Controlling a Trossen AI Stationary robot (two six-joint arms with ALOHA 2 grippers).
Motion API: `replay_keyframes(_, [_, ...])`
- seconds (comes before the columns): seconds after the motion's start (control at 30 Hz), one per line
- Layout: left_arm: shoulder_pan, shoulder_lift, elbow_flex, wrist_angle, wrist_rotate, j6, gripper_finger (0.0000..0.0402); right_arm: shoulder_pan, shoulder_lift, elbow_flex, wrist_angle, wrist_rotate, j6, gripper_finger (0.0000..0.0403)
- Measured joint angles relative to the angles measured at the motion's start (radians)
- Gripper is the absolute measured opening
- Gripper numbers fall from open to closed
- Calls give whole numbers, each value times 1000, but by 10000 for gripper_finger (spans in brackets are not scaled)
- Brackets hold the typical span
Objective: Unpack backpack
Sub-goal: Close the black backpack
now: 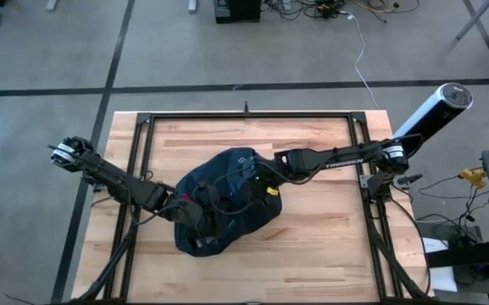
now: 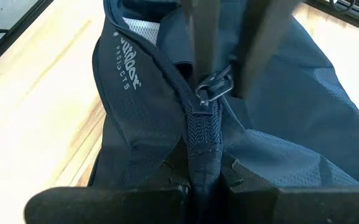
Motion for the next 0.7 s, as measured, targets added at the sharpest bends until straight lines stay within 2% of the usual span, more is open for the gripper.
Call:
replay_keyframes(0.4, [-8, -135, 0, -121, 36, -8, 1, -1, -1, 3, -14, 0, 0, 0])
replay_keyframes(0.7, [-7, -139, 0, -161, 149, -57, 0, -13, -1, 2, -28, -4, -11, 0])
